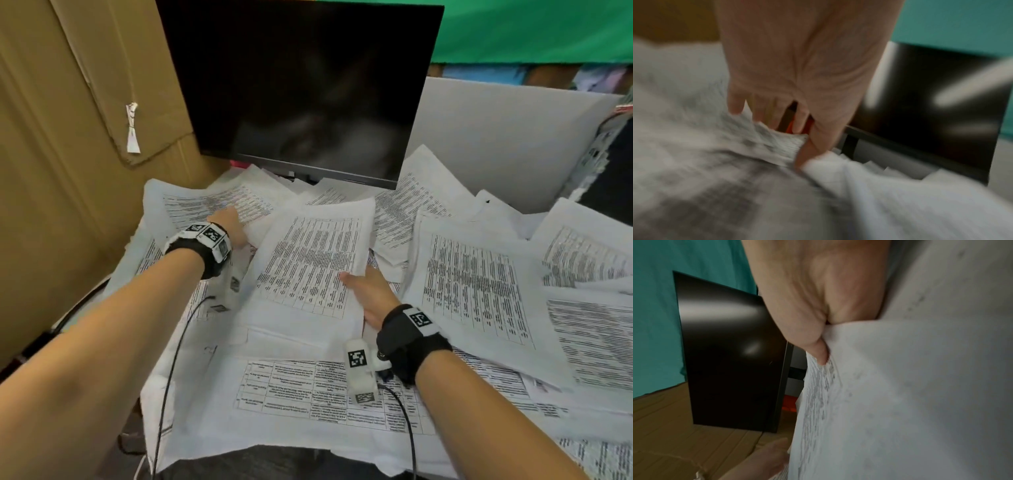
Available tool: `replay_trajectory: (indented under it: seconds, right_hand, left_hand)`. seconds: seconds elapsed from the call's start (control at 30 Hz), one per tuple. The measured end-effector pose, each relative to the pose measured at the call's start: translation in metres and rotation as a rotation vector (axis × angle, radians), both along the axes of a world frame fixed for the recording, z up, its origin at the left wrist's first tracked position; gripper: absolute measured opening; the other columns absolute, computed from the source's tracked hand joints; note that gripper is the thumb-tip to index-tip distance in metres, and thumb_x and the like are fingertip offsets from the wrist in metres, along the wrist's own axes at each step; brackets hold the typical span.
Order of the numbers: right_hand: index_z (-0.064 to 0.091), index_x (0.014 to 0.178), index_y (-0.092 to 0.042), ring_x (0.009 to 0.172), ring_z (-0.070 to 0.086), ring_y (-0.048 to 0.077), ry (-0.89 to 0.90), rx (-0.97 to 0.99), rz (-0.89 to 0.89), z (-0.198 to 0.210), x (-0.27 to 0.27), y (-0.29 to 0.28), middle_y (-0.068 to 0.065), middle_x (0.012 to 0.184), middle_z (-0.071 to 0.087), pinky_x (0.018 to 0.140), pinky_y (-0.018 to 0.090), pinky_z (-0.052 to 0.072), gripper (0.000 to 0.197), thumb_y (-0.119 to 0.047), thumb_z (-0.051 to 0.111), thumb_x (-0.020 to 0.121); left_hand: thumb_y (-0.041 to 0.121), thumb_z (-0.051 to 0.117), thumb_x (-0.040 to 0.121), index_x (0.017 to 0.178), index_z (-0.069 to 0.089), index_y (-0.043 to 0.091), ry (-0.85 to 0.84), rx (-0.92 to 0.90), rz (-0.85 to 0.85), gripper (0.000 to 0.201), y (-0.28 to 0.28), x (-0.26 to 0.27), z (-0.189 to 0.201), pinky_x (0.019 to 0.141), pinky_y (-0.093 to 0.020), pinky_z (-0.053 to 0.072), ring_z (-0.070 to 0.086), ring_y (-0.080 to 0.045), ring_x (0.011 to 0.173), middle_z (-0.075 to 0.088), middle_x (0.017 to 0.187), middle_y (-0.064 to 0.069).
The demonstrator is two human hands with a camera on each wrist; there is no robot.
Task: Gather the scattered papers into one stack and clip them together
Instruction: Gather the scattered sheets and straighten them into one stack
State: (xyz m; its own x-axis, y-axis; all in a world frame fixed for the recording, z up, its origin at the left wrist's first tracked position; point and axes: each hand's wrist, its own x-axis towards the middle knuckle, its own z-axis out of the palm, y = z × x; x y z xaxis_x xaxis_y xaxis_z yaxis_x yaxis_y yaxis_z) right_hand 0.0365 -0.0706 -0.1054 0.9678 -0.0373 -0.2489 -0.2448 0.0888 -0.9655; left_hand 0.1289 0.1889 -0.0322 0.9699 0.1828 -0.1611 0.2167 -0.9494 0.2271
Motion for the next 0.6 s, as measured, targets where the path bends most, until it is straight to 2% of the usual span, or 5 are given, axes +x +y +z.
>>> replay_trajectory:
  seconds: [0.13,0.3,0.4,0.47,0.6]
  right_hand:
    - [0.057,0.130,-0.008,0.113,0.063,0.030,-0.052,0.002,0.010,0.002,-0.003,0.000,0.011,0.125,0.065,0.100,0.051,0.048,0.037,0.000,0.060,0.093]
    - [0.054,0.133,-0.008,0.118,0.060,0.031,-0.029,-0.014,-0.016,0.003,-0.004,0.001,0.012,0.130,0.062,0.104,0.053,0.045,0.040,0.001,0.058,0.094]
    - [0.053,0.133,-0.009,0.118,0.060,0.031,-0.051,0.020,-0.034,0.001,-0.003,-0.001,0.012,0.130,0.062,0.103,0.052,0.046,0.043,0.005,0.057,0.093]
    - [0.054,0.131,-0.012,0.117,0.060,0.031,-0.060,0.027,-0.032,0.001,-0.003,-0.001,0.012,0.130,0.062,0.102,0.053,0.046,0.042,0.006,0.057,0.092]
    - [0.053,0.131,-0.012,0.117,0.060,0.031,-0.051,0.019,-0.016,0.002,-0.002,0.000,0.012,0.130,0.062,0.101,0.052,0.047,0.042,0.006,0.056,0.093]
  left_hand:
    - [0.016,0.058,0.085,0.120,0.051,0.003,0.103,0.176,-0.106,0.038,0.007,-0.002,-0.009,0.081,-0.035,0.048,0.058,-0.033,0.107,0.060,0.118,-0.016]
    - [0.008,0.048,0.091,0.106,0.060,-0.001,0.028,0.259,-0.104,0.021,0.010,-0.007,0.003,0.081,-0.039,0.054,0.063,-0.033,0.097,0.063,0.106,-0.015]
    - [0.010,0.046,0.093,0.117,0.055,-0.002,-0.068,0.214,-0.037,0.028,0.006,-0.023,0.022,0.088,-0.041,0.051,0.059,-0.036,0.107,0.059,0.119,-0.020]
    - [0.009,0.046,0.093,0.119,0.054,-0.002,-0.164,0.151,-0.004,0.029,-0.009,-0.039,0.036,0.083,-0.039,0.046,0.057,-0.038,0.109,0.057,0.121,-0.022]
    - [0.011,0.050,0.090,0.114,0.056,0.003,-0.289,0.039,-0.183,0.026,-0.063,-0.080,0.046,0.074,-0.031,0.043,0.060,-0.029,0.097,0.062,0.110,-0.014]
